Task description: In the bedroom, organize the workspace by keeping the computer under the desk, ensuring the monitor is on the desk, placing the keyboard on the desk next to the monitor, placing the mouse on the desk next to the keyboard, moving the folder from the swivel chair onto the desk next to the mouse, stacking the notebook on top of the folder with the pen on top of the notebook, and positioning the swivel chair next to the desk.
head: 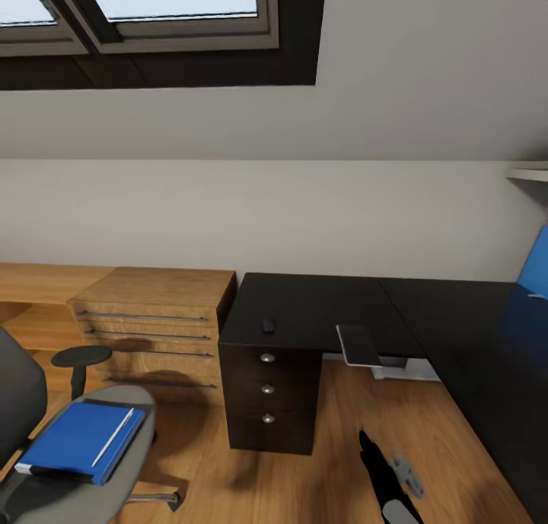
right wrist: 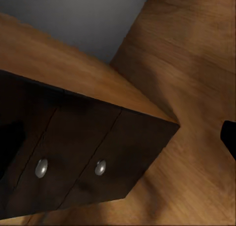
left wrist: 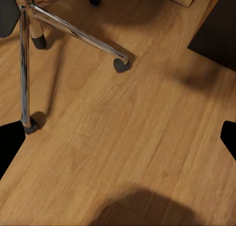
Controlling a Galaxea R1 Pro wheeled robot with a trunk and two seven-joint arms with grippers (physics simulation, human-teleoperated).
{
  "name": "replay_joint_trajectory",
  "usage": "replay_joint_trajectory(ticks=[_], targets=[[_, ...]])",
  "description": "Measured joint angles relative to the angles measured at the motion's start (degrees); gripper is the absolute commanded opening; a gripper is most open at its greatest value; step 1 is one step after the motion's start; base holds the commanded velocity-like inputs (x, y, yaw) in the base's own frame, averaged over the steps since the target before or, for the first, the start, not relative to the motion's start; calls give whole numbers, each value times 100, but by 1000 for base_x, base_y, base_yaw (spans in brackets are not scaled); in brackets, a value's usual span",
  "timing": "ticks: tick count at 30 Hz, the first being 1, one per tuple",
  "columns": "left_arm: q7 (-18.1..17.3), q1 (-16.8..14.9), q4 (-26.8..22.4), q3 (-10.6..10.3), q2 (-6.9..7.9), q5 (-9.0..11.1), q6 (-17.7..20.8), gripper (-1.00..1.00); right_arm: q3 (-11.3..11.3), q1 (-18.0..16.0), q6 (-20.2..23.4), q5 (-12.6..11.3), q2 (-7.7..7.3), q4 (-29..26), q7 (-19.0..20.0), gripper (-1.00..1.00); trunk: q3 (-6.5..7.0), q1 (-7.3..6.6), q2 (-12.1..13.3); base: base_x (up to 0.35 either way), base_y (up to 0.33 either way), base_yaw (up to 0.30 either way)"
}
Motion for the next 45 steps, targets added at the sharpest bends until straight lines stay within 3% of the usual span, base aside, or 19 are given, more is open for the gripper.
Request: replay_joint_trajectory(ticks=[11,12,20,24,32,37,45], targets=[[0,0,0,0,-3,11,19,100,8,0,-969,1822,-4,1129,-8,100,198,-242,441,0,0,0],[2,0,0,0,-1,14,30,100,8,1,-1061,2097,-4,1286,-8,100,216,-264,482,0,0,0],[8,0,2,2,1,22,63,100,15,0,-1212,2984,11,1849,-32,100,359,-440,803,0,0,0],[8,0,5,4,1,25,70,100,57,0,-1222,3226,21,1932,-98,100,431,-527,963,0,0,0],[2,0,8,8,9,26,75,100,371,0,-1191,3712,34,1984,-467,100,575,-703,1284,0,0,0],[0,0,9,9,10,26,75,100,500,0,-1182,3831,36,1968,-798,100,665,-813,1485,0,0,0],[0,0,9,14,16,27,69,100,538,0,-1181,3857,33,1941,-949,100,809,-989,1806,0,0,0]])
